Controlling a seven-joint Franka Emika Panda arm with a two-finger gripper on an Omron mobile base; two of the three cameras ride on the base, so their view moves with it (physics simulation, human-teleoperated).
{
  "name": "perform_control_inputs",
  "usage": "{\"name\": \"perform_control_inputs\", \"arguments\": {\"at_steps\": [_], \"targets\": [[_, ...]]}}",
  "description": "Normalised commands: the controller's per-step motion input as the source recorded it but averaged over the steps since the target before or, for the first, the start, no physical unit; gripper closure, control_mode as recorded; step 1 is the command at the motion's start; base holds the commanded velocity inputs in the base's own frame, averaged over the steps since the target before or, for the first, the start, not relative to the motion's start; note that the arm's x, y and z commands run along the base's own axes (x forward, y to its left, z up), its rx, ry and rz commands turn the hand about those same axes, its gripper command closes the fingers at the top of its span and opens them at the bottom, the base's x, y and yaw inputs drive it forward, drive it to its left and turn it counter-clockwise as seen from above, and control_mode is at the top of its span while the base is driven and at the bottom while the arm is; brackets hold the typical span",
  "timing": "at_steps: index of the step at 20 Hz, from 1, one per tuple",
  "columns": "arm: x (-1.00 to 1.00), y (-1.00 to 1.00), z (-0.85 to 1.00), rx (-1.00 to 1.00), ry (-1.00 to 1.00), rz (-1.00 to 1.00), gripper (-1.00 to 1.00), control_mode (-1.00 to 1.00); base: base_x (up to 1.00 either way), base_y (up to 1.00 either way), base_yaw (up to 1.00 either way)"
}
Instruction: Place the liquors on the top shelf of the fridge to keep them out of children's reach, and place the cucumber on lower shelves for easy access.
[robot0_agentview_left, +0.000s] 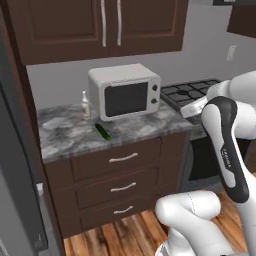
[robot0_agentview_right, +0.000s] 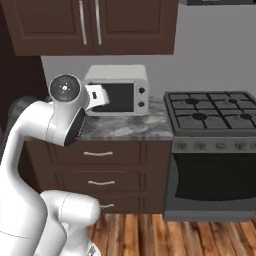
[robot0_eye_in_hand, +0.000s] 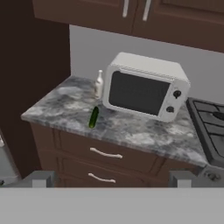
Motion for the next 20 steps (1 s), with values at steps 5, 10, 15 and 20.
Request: {"name": "perform_control_inputs", "arguments": {"at_steps": [5,10,15,20], "targets": [[0.00,0.00,0.00,0.00,0.00,0.00,-1.00,1.00,0.55,0.00,0.30],[0.00,0.00,0.00,0.00,0.00,0.00,-1.00,1.00,0.55,0.00,0.32],[0.00,0.00,0.00,0.00,0.00,0.00,-1.00,1.00,0.51,-0.02,0.30],[0.00,0.00,0.00,0.00,0.00,0.00,-1.00,1.00,0.49,-0.03,0.27]]}}
